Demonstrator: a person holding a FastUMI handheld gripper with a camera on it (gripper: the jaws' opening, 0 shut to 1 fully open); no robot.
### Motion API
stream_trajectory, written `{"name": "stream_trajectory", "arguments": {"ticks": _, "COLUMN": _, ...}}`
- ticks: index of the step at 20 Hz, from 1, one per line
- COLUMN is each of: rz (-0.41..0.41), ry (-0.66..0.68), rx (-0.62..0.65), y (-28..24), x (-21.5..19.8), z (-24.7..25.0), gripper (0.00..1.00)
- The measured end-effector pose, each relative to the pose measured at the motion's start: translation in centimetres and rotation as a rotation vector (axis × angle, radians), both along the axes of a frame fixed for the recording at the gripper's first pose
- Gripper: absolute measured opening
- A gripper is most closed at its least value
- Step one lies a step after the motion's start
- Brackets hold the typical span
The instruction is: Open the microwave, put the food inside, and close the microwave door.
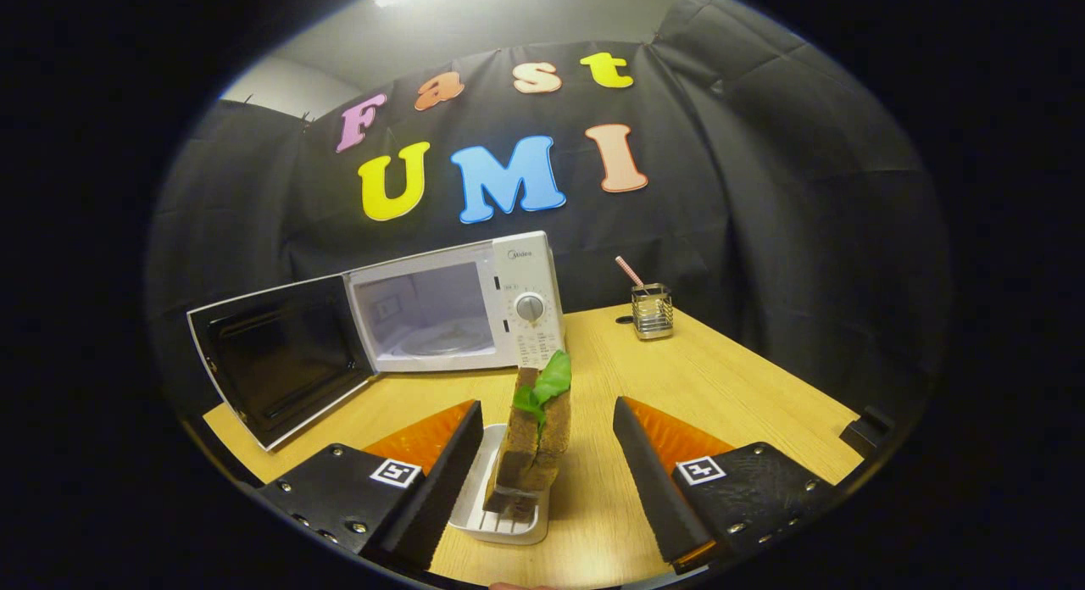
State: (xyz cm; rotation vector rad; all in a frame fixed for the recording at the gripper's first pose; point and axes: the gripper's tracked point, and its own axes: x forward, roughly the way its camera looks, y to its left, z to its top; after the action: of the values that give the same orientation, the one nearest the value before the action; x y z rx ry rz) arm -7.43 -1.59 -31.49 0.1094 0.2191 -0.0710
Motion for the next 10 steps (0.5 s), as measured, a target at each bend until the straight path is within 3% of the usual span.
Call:
{"name": "stream_trajectory", "arguments": {"ticks": 1, "rz": 0.003, "ry": 0.015, "rx": 0.002, "y": 0.1, "x": 0.3, "z": -0.7, "gripper": 0.94}}
{"name": "stream_trajectory", "arguments": {"ticks": 3, "rz": 0.037, "ry": 0.041, "rx": 0.031, "y": 1.0, "x": 0.4, "z": -1.7, "gripper": 0.8}}
{"name": "stream_trajectory", "arguments": {"ticks": 6, "rz": 0.063, "ry": 0.016, "rx": 0.048, "y": 1.6, "x": 0.7, "z": -1.3, "gripper": 0.29}}
{"name": "stream_trajectory", "arguments": {"ticks": 7, "rz": 0.055, "ry": 0.017, "rx": 0.053, "y": 1.8, "x": 0.7, "z": -1.5, "gripper": 0.29}}
{"name": "stream_trajectory", "arguments": {"ticks": 8, "rz": 0.059, "ry": 0.014, "rx": 0.053, "y": 2.1, "x": 0.8, "z": -1.1, "gripper": 0.21}}
{"name": "stream_trajectory", "arguments": {"ticks": 10, "rz": 0.074, "ry": -0.007, "rx": 0.064, "y": 2.9, "x": 0.6, "z": 0.1, "gripper": 0.2}}
